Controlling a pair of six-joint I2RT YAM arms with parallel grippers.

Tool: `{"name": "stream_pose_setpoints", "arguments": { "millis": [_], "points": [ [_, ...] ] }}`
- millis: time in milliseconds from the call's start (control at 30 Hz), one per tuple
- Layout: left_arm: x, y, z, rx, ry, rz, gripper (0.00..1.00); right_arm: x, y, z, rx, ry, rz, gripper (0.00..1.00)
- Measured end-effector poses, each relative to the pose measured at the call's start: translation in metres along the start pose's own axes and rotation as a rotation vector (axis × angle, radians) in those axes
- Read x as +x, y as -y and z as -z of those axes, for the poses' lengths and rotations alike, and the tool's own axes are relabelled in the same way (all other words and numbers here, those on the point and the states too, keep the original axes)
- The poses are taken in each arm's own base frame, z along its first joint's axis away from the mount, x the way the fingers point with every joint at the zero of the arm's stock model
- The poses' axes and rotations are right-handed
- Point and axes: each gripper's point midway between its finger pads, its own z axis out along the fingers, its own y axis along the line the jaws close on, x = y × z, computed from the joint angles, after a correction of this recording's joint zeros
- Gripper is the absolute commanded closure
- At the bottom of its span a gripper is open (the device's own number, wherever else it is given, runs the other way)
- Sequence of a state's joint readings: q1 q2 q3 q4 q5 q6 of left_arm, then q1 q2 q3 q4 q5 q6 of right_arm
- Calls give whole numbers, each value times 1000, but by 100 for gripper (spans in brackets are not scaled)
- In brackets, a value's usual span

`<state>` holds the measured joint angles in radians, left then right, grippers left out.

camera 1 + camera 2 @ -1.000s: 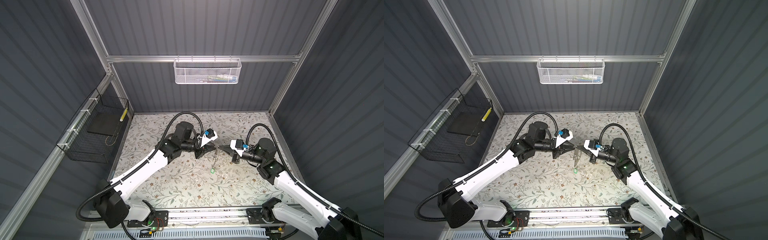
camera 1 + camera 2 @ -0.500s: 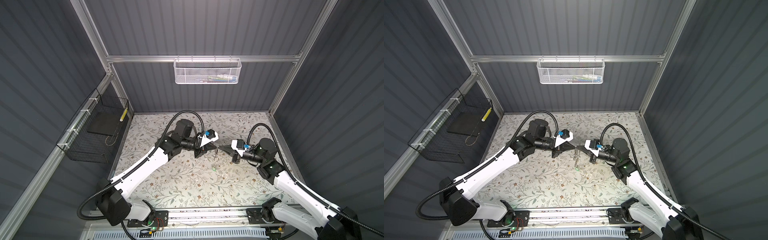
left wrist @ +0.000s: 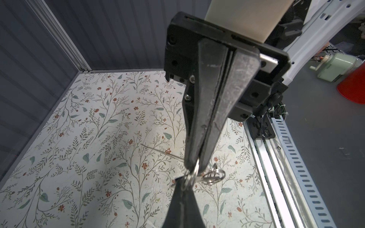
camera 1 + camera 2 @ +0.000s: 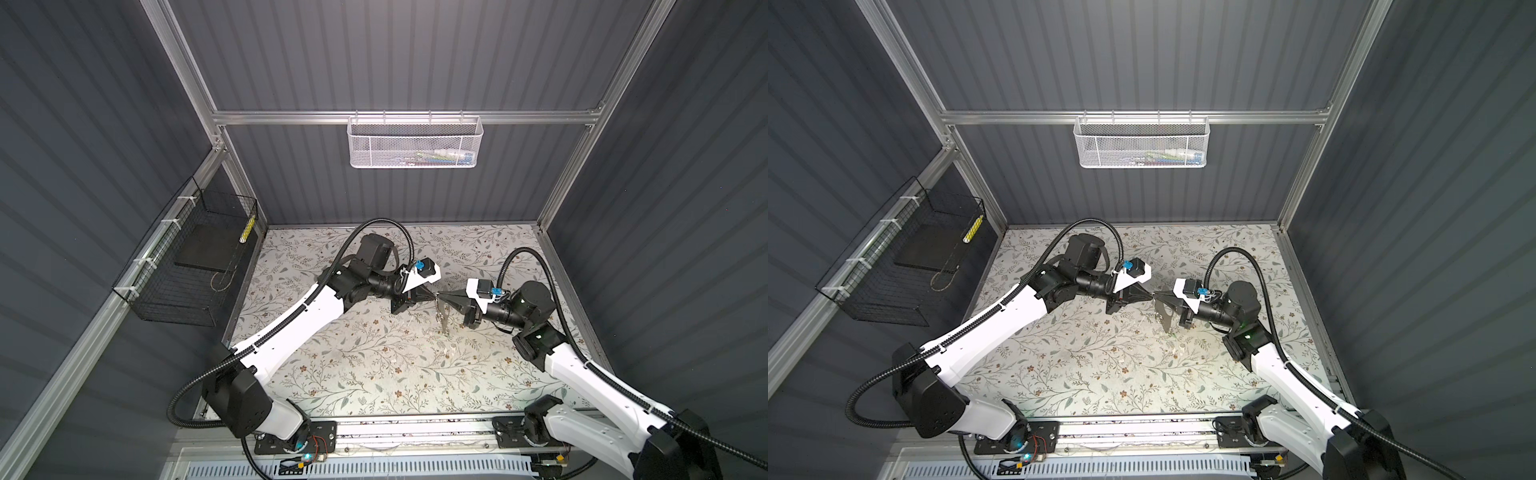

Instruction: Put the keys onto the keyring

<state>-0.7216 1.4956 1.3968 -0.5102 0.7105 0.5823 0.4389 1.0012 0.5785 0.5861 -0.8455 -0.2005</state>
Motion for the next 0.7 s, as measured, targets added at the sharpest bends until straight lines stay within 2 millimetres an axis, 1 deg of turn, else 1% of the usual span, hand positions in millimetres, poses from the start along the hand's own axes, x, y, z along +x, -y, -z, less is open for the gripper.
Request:
{"name": "stream_pose_setpoints", "arguments": {
  "millis": [33, 100, 133, 167, 267, 367, 467, 600, 700],
  "points": [
    [0, -1, 0, 6, -3, 3, 96, 0, 0, 0, 1, 1, -2, 100],
    [-2, -2, -2, 17, -4, 0, 78, 0, 2, 0, 6, 4, -3, 100],
    [-2, -2, -2, 23, -4, 3, 71, -1, 2, 0, 8, 7, 1, 100],
    [-2, 0, -3, 29, -5, 2, 67, -2, 3, 0, 11, 11, 5, 100],
    [-2, -2, -2, 18, -1, -12, 61, -3, 4, 1, 17, 19, 15, 100],
    [4, 0, 2, -16, 1, -19, 56, -1, 4, 2, 20, 16, 10, 100],
    [8, 2, 12, -65, 1, -32, 54, 0, 5, 3, 23, 15, 7, 100],
    [1, 2, 26, -138, 22, -77, 54, -1, 6, 3, 23, 18, 8, 100],
    [-6, 1, 33, -168, 42, -101, 56, -1, 5, 3, 17, 21, 4, 100]
  ]
}}
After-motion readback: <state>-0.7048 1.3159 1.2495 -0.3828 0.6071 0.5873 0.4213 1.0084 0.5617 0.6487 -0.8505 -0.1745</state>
